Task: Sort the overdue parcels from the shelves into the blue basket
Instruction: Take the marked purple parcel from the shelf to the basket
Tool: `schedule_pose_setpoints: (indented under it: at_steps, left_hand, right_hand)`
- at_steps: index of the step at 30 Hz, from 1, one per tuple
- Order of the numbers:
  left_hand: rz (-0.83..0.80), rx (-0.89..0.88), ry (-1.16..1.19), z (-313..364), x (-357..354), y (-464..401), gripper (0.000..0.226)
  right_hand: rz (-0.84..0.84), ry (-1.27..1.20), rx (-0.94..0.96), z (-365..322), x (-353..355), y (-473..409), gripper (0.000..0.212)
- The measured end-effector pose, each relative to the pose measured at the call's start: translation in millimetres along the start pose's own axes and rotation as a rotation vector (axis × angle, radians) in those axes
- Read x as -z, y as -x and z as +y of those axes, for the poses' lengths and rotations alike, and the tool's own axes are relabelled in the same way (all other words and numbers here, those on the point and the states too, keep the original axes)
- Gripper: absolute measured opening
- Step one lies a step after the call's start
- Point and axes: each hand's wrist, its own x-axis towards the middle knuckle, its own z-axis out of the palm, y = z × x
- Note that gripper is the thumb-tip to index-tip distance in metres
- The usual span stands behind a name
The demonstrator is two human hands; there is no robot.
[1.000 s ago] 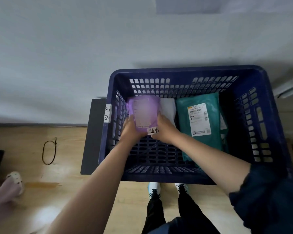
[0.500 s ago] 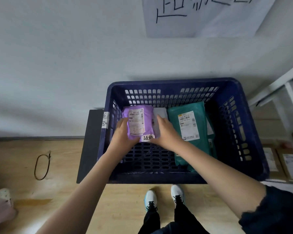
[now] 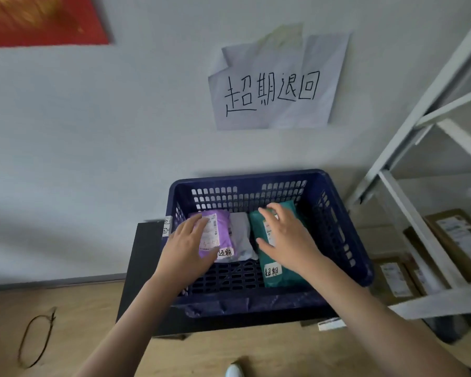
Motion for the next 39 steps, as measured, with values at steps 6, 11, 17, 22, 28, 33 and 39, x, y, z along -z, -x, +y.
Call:
schedule_pose_setpoints:
  at_steps: [6,11,17,22,28,33,39]
  left_hand:
    - [0.05,-0.009,-0.105,45.0,12.3,25.6,0.074]
    - [0.047,0.047,-0.157,81.3,14.3,62.3,0.072]
    - [0.004,0.095,-0.219,127.3,3.0,115.1,0.073]
    - [-0.006,0.105,-0.237,171.6,-7.2,150.2,0.073]
    - [-0.028,0.042,-0.282,219.5,-19.1,163.3,0.073]
    - [-0.081,-0.057,-0.253,267.1,-45.1,159.8,0.074]
    - [-0.161,-0.185,-0.21,341.4,-85.9,153.1,0.074]
  right_hand:
    - [0.0,0.067,0.054,-1.5,22.1,33.3,0.071]
    - [-0.016,0.094,0.112,7.7,40.0,71.5,0.069]
    - [-0.037,0.139,0.193,24.1,54.2,130.3,0.064]
    - [-0.056,0.128,0.167,42.4,68.0,180.7,0.06]
    - [-0.036,0.148,0.081,74.6,93.6,236.3,0.06]
    - [0.006,0.112,-0.076,116.8,114.7,286.5,0.061]
    - [0.034,0.117,-0.29,178.7,128.8,359.8,0.062]
